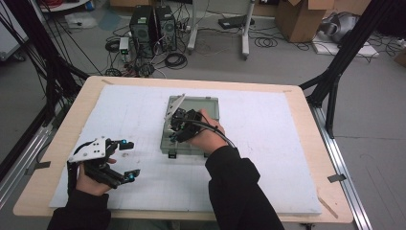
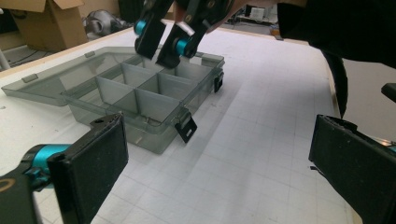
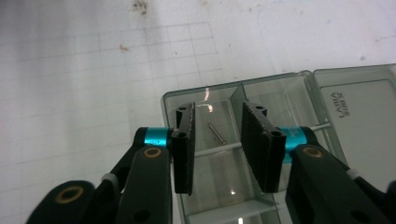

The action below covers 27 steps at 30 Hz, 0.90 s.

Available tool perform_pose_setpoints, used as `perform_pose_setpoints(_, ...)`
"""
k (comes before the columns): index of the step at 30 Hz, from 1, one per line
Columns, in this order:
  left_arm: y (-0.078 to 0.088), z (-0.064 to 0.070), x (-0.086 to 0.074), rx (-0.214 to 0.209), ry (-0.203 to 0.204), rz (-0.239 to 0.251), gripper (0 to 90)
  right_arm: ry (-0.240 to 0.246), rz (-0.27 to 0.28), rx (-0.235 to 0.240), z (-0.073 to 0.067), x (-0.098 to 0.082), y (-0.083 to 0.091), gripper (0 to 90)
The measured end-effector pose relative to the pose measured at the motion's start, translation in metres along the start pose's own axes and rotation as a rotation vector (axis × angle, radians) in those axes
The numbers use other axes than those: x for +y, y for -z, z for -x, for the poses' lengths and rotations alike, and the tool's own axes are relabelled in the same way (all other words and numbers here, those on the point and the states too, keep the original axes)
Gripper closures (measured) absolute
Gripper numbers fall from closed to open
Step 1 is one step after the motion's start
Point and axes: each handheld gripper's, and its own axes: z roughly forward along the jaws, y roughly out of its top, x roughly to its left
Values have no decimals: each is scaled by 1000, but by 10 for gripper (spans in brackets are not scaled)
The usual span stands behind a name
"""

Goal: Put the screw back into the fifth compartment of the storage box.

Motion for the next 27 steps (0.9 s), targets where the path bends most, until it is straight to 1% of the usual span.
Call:
perform_pose_setpoints(1,0,0,0,0,-3,-1,51,-2,9,-4,-1,-1,3,637)
perform_pose_setpoints(2,0,0,0,0,-3,0,50,1,23,-8,-3,-4,10,620)
perform_pose_setpoints(5,1,0,1,0,-6,1,51,-7,40,-12,-3,-7,16,616)
perform_pose_setpoints(8,1,1,1,2,-2,4,50,-16,73,-14,-5,-15,26,577)
perform_pose_setpoints(9,1,1,1,1,-2,3,50,-16,90,-26,-6,-20,33,551)
perform_pose_setpoints(10,0,0,1,2,-3,3,50,-16,90,-26,-6,-20,33,551)
perform_pose_setpoints(11,0,0,0,2,-3,3,50,-20,104,-26,-7,-22,35,541)
perform_pose_setpoints(13,0,1,0,0,-3,-1,50,-28,134,-26,-10,-31,45,517)
perform_pose_setpoints(14,0,1,0,0,-3,-1,50,-28,134,-26,-10,-31,45,517)
perform_pose_setpoints(15,-1,1,0,-1,-4,-1,50,-24,156,-27,-12,-36,50,509)
perform_pose_setpoints(16,-1,1,0,0,-5,-1,50,-24,156,-27,-12,-36,50,509)
perform_pose_setpoints(17,-1,1,1,-2,-4,-2,50,-28,167,-29,-14,-42,56,495)
perform_pose_setpoints(18,-1,1,1,-2,-4,-3,50,-28,167,-29,-14,-42,56,495)
perform_pose_setpoints(19,-1,1,1,-1,-3,-2,50,-34,188,-25,-16,-46,59,479)
perform_pose_setpoints(21,-2,1,0,-3,-7,-5,50,-36,191,-24,-16,-48,60,474)
perform_pose_setpoints(22,-2,1,0,-3,-7,-6,50,-35,202,-24,-17,-52,62,463)
perform_pose_setpoints(27,-3,1,0,-4,-6,-7,50,-60,260,-20,-19,-65,68,433)
